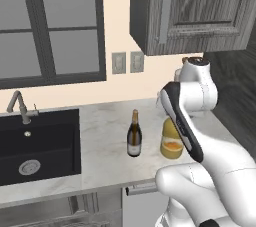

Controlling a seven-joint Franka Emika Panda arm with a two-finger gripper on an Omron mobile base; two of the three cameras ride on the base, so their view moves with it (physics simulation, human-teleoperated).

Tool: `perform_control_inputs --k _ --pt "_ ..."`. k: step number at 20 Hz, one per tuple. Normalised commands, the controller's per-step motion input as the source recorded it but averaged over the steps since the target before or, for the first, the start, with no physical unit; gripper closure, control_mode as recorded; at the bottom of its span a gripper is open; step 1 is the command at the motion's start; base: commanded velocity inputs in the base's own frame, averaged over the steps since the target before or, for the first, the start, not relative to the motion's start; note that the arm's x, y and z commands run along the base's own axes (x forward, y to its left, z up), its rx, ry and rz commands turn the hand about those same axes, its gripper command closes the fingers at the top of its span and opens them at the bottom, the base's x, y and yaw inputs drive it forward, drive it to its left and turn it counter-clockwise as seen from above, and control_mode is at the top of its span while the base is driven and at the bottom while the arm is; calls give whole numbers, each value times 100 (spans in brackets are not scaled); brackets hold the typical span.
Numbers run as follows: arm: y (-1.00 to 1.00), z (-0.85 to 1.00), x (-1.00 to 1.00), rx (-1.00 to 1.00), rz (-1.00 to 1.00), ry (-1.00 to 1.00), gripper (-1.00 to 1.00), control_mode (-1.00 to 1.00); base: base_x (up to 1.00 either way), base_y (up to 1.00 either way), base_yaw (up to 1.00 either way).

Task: There is a wine glass and glass cup on the dining counter. Place the wine bottle next to the wine glass and the juice bottle next to the glass cup.

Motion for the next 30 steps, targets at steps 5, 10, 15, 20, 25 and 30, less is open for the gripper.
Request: perform_control_inputs --k 5,10,15,20,25,30 --pt "3 57 -36 1 8 0 100 -100 0 0 0" --pt "0 39 -29 0 9 0 100 -100 0 0 0" --pt "0 28 -23 0 7 -1 100 -100 0 0 0" --pt "0 11 -10 0 2 -1 100 -100 0 0 0" --pt "0 0 0 0 0 0 100 -100 0 0 0" --pt "0 0 0 0 0 0 100 100 -11 0 0"
